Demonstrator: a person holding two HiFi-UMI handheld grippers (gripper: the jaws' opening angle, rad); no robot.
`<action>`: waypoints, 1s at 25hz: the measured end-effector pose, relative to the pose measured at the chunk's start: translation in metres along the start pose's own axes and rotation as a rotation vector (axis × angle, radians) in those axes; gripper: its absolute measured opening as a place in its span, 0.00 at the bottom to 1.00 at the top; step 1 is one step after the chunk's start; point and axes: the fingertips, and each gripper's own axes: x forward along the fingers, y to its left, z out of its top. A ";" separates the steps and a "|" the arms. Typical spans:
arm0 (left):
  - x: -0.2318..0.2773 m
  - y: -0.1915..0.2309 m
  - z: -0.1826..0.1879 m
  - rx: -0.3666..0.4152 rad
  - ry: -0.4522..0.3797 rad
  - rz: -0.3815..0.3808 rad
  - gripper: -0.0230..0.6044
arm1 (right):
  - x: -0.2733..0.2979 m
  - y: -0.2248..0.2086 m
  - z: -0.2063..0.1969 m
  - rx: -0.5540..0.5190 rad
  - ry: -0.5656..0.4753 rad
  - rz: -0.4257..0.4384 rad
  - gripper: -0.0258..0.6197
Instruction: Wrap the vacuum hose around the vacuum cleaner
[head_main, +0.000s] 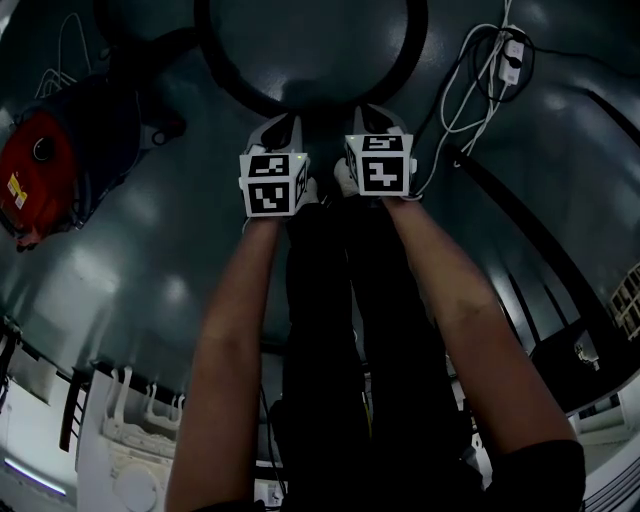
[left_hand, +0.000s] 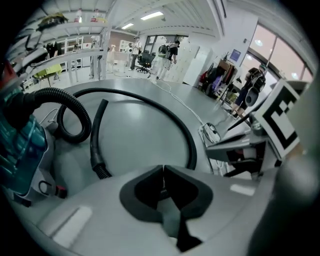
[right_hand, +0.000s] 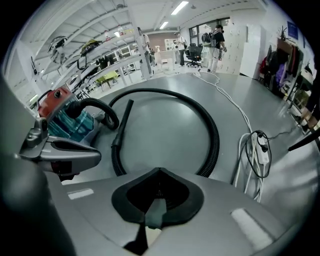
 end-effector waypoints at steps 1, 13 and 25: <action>0.005 0.005 -0.006 0.005 0.010 0.010 0.06 | 0.007 -0.001 -0.004 -0.006 0.007 -0.003 0.04; 0.051 0.059 -0.043 -0.091 0.051 0.130 0.20 | 0.070 0.012 -0.020 -0.075 0.033 0.043 0.05; 0.072 0.119 -0.085 -0.298 0.071 0.272 0.31 | 0.101 0.057 -0.028 -0.163 0.033 0.131 0.07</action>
